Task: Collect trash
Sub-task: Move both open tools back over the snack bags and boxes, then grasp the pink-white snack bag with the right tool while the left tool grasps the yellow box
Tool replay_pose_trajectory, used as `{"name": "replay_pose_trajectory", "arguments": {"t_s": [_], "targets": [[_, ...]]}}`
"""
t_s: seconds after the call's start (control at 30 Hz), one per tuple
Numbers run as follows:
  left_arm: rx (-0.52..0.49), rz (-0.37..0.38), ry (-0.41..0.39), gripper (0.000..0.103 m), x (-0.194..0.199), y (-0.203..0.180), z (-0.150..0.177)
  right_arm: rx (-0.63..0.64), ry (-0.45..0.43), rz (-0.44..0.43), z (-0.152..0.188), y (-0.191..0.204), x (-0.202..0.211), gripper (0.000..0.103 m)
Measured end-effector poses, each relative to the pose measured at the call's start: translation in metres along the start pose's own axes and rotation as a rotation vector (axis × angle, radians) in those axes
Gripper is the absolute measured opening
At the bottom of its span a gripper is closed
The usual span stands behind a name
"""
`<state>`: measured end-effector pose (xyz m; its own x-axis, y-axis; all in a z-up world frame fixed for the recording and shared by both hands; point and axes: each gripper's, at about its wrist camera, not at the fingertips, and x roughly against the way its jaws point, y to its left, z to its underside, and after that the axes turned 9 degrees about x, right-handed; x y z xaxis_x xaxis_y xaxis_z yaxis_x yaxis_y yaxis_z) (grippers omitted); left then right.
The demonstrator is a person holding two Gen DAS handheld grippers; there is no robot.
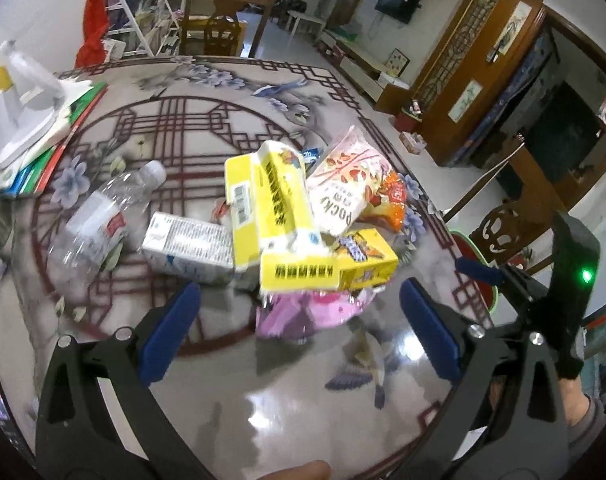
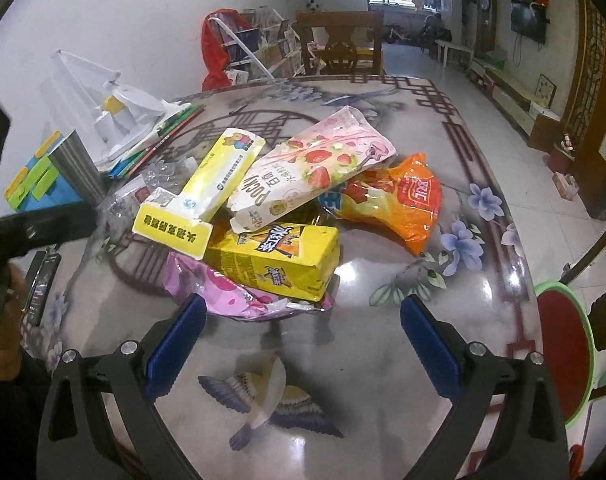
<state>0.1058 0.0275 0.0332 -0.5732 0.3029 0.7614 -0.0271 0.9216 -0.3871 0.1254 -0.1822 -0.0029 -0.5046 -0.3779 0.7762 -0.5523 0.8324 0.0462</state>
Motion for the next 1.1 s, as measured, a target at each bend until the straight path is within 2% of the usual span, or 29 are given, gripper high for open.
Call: {"name": "replay_pose_trajectory", "arguments": {"t_s": [0.13,0.3,0.57,0.6,0.67,0.77,1.1], "targets": [[-0.022,-0.034,0.033,0.097,-0.023,-0.002,-0.018,0.000,-0.009,0.000,-0.012,-0.009,0.001,0.094],[-0.058,-0.079,0.101,0.097,-0.058,-0.002,-0.033,-0.053,-0.013,-0.043,-0.030,-0.028,-0.008,0.094],[-0.113,-0.140,0.174,0.096,-0.094,-0.002,-0.036,-0.119,-0.003,-0.072,-0.050,-0.054,-0.027,0.094],[-0.116,-0.141,0.174,0.094,-0.095,-0.001,-0.036,-0.121,0.001,-0.076,-0.051,-0.055,-0.030,0.094],[-0.120,-0.137,0.174,0.082,-0.097,0.001,-0.037,-0.124,0.007,-0.085,-0.054,-0.056,-0.036,0.094],[-0.118,-0.117,0.172,0.071,-0.097,0.004,-0.038,-0.135,0.011,-0.103,-0.058,-0.055,-0.044,0.094],[-0.067,-0.066,0.123,0.049,-0.074,0.018,-0.042,-0.146,0.025,-0.135,-0.080,-0.035,-0.069,0.094]]}}
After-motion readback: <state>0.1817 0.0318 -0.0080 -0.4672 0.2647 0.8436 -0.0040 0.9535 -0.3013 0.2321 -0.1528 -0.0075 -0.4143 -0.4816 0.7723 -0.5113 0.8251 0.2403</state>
